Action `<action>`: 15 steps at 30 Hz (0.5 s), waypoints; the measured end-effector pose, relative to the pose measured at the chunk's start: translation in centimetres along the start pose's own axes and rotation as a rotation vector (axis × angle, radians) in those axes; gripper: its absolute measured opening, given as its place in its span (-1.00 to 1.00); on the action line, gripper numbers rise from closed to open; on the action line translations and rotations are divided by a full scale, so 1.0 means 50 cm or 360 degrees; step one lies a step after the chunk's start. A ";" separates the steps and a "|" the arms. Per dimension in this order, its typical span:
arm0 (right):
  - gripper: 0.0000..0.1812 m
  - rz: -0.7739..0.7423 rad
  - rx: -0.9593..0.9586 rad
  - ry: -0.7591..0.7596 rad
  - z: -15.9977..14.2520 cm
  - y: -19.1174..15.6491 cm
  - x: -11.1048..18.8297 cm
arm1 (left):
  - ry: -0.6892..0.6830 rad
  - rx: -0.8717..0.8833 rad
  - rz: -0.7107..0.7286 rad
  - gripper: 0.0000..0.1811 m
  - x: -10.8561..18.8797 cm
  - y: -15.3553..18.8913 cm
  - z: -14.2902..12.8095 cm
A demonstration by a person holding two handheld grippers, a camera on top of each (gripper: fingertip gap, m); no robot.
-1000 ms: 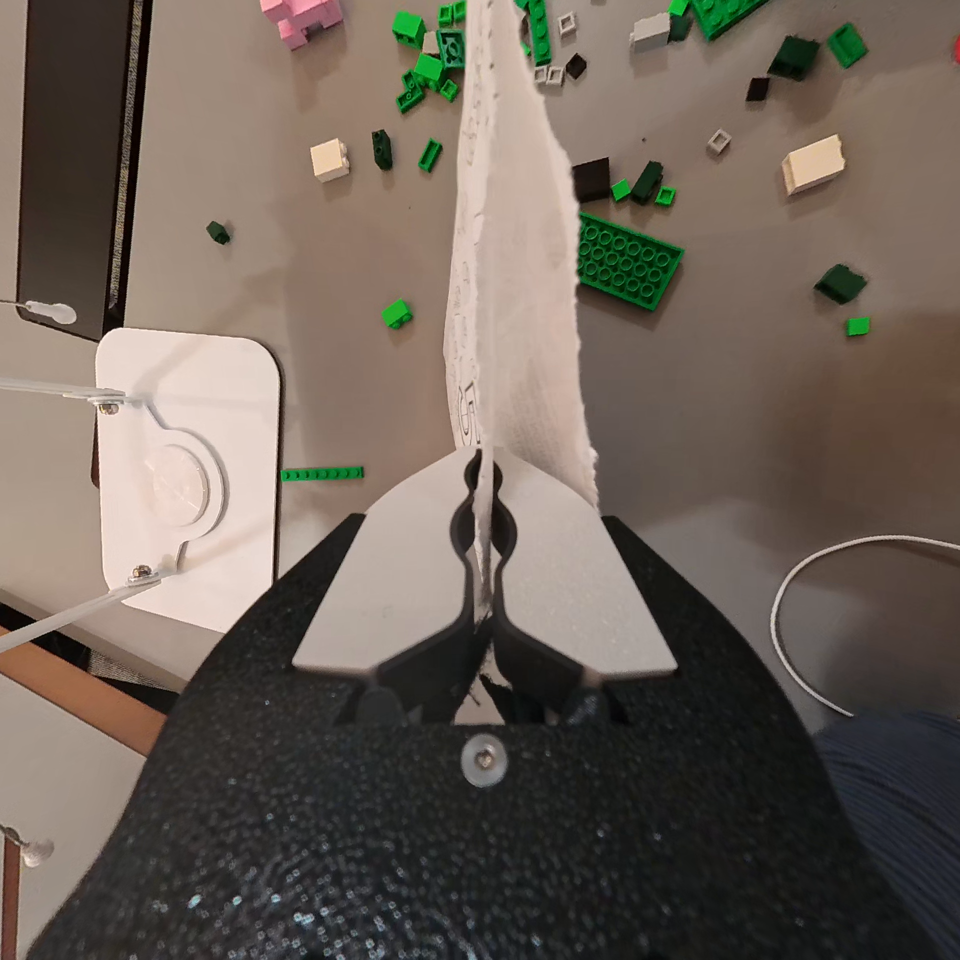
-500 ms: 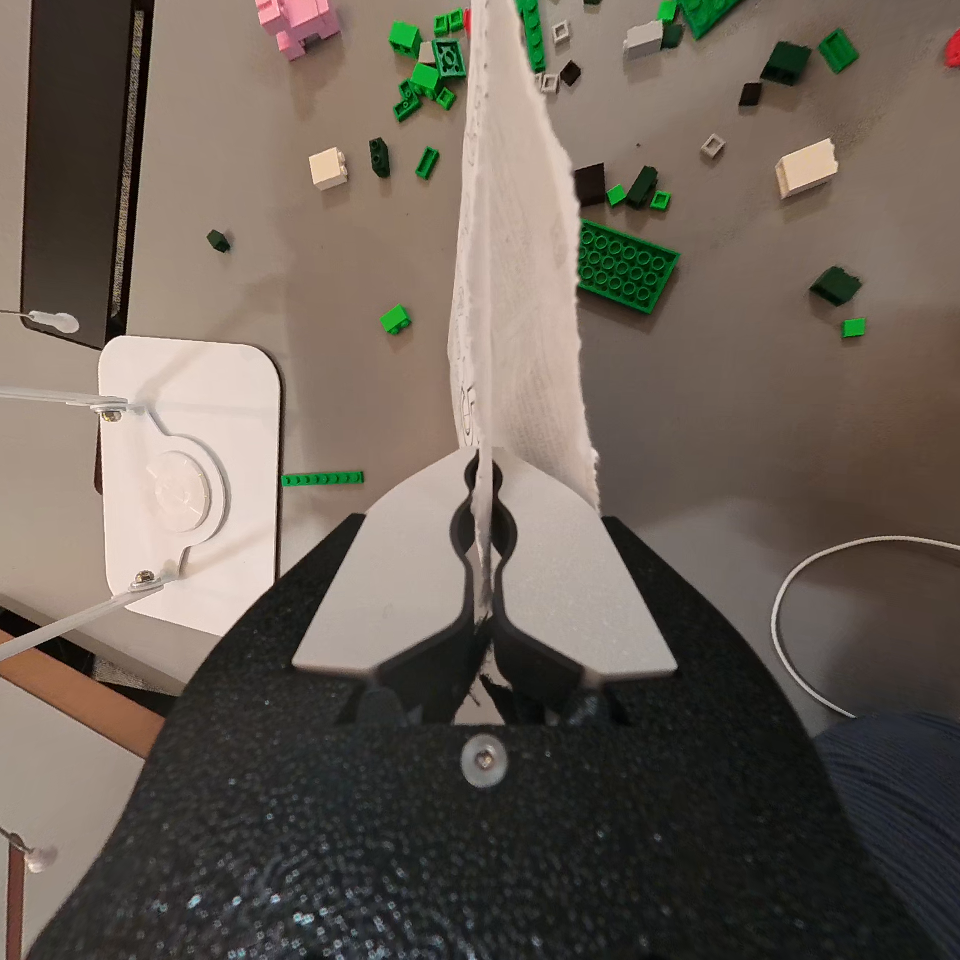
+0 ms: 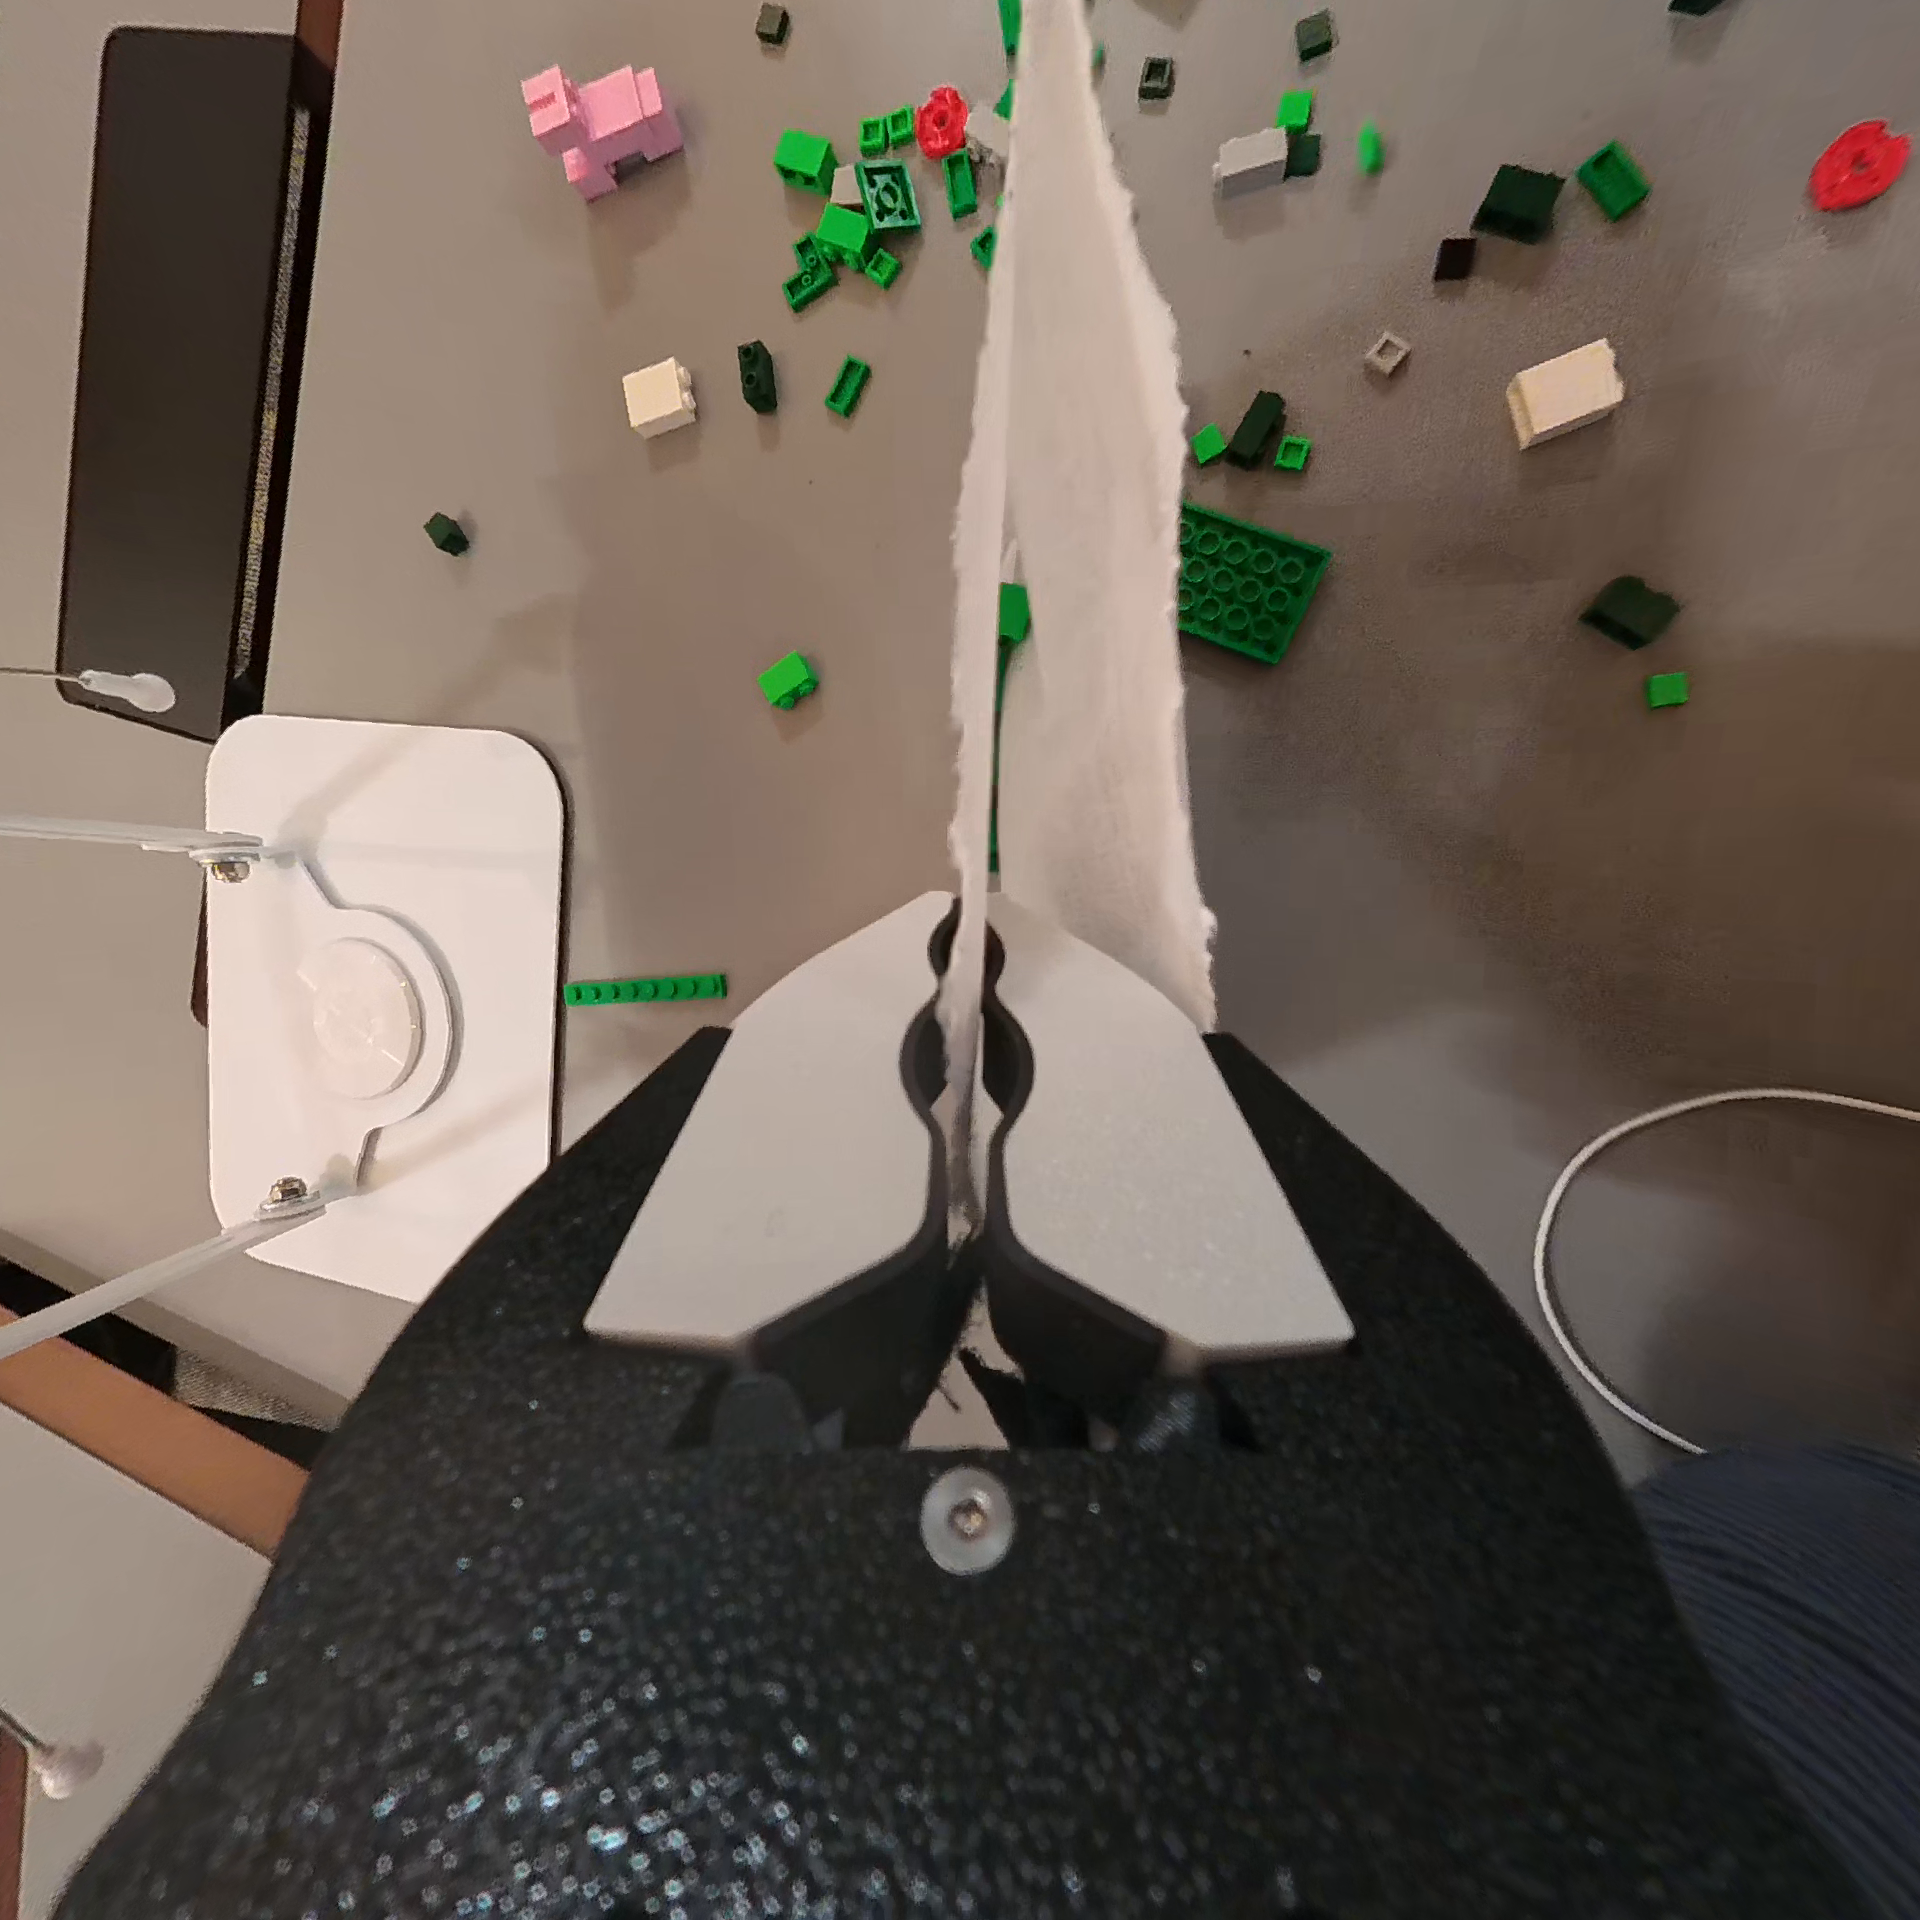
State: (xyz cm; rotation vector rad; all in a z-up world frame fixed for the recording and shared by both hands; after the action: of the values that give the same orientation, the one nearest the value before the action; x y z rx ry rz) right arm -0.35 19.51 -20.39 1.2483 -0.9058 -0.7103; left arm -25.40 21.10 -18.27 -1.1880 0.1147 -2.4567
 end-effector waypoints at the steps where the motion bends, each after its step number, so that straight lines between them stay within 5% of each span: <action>1: -0.64 -0.0081 0.0037 0.0098 0.028 0.036 0.002 | 0.0000 0.0005 0.0001 -1.00 -0.001 -0.001 0.000; 7: -0.65 -0.0297 0.0664 0.0546 0.197 0.183 -0.012 | 0.0002 0.0040 -0.0006 -1.00 -0.003 0.002 0.004; 15: -0.65 -0.0003 0.1525 0.0772 0.276 0.173 -0.063 | 0.0011 0.0051 -0.0020 -1.00 0.002 0.004 0.004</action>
State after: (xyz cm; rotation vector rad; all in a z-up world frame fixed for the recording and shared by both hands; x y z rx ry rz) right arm -14.18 17.27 -11.53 2.1386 -0.8423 0.1005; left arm -25.23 20.92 -18.11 -1.1705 0.0702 -2.4644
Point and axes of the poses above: each gripper's, where its closed fingertips meet, x back along the fingers, z out of its top, y = z × x across the jaws, the point moved 5 cm from there along x, back along the fingers, and after that the axes turned 13 degrees about y, right-handed, at the moved point
